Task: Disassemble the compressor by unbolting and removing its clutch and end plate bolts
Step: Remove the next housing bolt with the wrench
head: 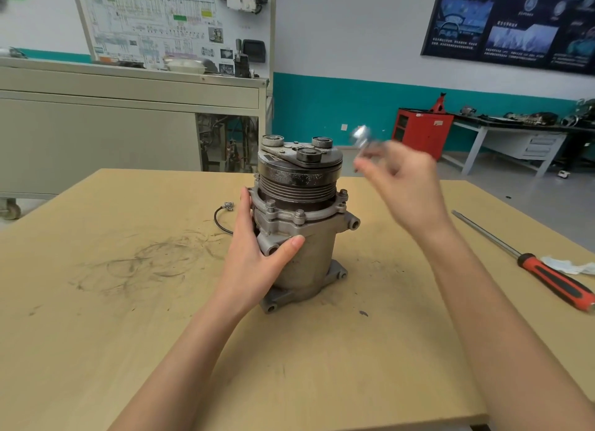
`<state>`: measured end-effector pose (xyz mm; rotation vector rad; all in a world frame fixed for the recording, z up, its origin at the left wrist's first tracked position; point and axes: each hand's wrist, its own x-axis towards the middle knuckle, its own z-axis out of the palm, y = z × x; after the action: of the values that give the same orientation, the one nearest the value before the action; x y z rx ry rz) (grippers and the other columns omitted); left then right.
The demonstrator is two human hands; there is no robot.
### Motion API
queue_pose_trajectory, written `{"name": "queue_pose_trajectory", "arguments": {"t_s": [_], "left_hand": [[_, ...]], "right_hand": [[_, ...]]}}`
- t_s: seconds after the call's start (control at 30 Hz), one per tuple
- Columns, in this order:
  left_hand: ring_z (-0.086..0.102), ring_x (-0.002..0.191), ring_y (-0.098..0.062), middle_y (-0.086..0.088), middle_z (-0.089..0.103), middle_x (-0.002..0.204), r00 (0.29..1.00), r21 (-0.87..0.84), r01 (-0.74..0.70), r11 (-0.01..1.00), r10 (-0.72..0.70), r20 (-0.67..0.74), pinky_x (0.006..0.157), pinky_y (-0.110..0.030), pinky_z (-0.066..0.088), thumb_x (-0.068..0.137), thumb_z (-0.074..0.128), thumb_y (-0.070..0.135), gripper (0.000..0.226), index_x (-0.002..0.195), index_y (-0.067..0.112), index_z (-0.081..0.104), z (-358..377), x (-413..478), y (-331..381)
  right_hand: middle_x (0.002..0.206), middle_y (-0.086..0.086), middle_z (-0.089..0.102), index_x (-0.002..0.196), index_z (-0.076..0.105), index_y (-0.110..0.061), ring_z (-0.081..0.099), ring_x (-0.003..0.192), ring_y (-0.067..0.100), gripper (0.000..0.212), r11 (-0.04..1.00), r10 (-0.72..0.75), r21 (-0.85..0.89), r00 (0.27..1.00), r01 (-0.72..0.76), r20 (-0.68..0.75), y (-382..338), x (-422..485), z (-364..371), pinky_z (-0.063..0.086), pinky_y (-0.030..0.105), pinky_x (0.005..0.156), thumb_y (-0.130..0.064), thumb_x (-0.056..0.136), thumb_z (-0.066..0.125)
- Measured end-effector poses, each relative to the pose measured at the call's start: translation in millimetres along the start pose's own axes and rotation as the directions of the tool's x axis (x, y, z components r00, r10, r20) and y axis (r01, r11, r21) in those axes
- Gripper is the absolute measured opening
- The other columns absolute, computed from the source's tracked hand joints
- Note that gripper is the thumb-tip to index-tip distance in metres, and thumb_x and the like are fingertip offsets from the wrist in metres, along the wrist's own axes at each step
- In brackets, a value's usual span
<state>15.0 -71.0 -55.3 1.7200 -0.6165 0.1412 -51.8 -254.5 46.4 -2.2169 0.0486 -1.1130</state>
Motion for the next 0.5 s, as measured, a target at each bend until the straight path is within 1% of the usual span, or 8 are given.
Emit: {"name": "queue_pose_trajectory", "arguments": {"t_s": [0.03,0.1,0.17,0.2,0.3,0.37,0.43,0.5], "left_hand": [[0.021,0.142,0.002,0.018,0.018,0.159,1.0,0.0,0.001,1.0,-0.001,0.0,0.118,-0.034,0.025,0.06,0.062,0.071,0.119,0.152,0.039,-0.006,0.1,0.5,-0.1],[0.022,0.142,0.002,0.018,0.018,0.159,1.0,-0.005,0.005,1.0,-0.005,0.001,0.116,-0.031,0.025,0.061,0.062,0.07,0.118,0.152,0.039,-0.006,0.3,0.8,-0.5],[0.023,0.139,0.007,0.02,0.017,0.158,1.0,-0.011,0.005,1.0,-0.005,0.004,0.113,-0.026,0.025,0.061,0.063,0.069,0.118,0.152,0.039,-0.006,0.7,0.5,-0.2],[0.024,0.135,0.013,0.023,0.018,0.157,1.0,-0.018,0.004,1.0,-0.004,0.008,0.111,-0.023,0.025,0.061,0.063,0.069,0.119,0.152,0.039,-0.006,0.6,0.5,0.3],[0.023,0.115,0.035,0.045,0.017,0.136,1.0,-0.065,0.005,0.998,-0.003,0.031,0.105,-0.017,0.025,0.058,0.069,0.07,0.126,0.152,0.039,-0.008,-4.5,1.5,1.4],[0.024,0.124,0.025,0.049,0.014,0.132,0.998,-0.092,0.022,0.995,-0.017,0.056,0.106,-0.02,0.024,0.056,0.075,0.071,0.131,0.151,0.041,-0.01,-9.6,4.9,1.9],[0.021,0.133,0.01,0.039,0.015,0.137,0.996,-0.111,0.045,0.993,-0.035,0.087,0.109,-0.025,0.024,0.054,0.075,0.069,0.13,0.15,0.044,-0.009,-13.8,8.4,2.0],[0.02,0.133,0.008,0.045,0.014,0.131,0.993,-0.109,0.053,0.993,-0.04,0.111,0.107,-0.023,0.025,0.052,0.074,0.068,0.13,0.15,0.045,-0.008,-16.2,9.8,1.0]], "right_hand": [[0.057,-0.015,0.053,0.084,0.068,-0.024,0.046,0.057,-0.002,0.004,0.996,0.005,0.084,0.998,0.0,-0.063,-1.7,7.3,-8.8,0.042,0.024,0.061,-0.025,0.088,0.065],[0.06,0.004,0.061,0.073,0.066,-0.03,0.048,0.062,0.007,0.013,0.991,0.057,0.124,0.991,-0.042,-0.118,5.9,17.3,-26.0,0.044,0.033,0.062,-0.03,0.086,0.066],[0.051,-0.006,0.059,0.067,0.068,-0.028,0.042,0.047,0.0,0.02,0.983,0.182,-0.031,0.983,-0.181,0.028,27.0,15.0,-35.2,0.038,0.023,0.044,-0.037,0.084,0.067],[0.045,-0.007,0.053,0.066,0.069,-0.025,0.037,0.041,0.0,0.022,0.947,0.298,-0.169,0.944,-0.274,0.143,42.9,8.6,-36.3,0.031,0.019,0.039,-0.039,0.083,0.067],[0.053,-0.005,0.047,0.065,0.069,-0.016,0.039,0.048,0.01,0.031,0.717,0.641,-0.585,0.69,-0.38,0.337,99.7,-19.3,-29.6,0.028,0.024,0.045,-0.042,0.082,0.069],[0.056,-0.002,0.052,0.064,0.067,-0.015,0.048,0.056,0.014,0.033,0.605,0.736,-0.716,0.587,-0.348,0.337,130.5,-36.5,-22.3,0.032,0.026,0.05,-0.043,0.081,0.07],[0.058,-0.001,0.054,0.062,0.062,-0.014,0.053,0.062,0.018,0.036,0.563,0.766,-0.737,0.571,-0.375,0.294,150.0,-45.5,-17.4,0.036,0.027,0.056,-0.045,0.08,0.07],[0.06,0.001,0.052,0.067,0.06,-0.011,0.052,0.061,0.02,0.04,0.552,0.77,-0.725,0.585,-0.411,0.255,156.2,-45.3,-14.9,0.034,0.028,0.057,-0.048,0.081,0.067]]}}
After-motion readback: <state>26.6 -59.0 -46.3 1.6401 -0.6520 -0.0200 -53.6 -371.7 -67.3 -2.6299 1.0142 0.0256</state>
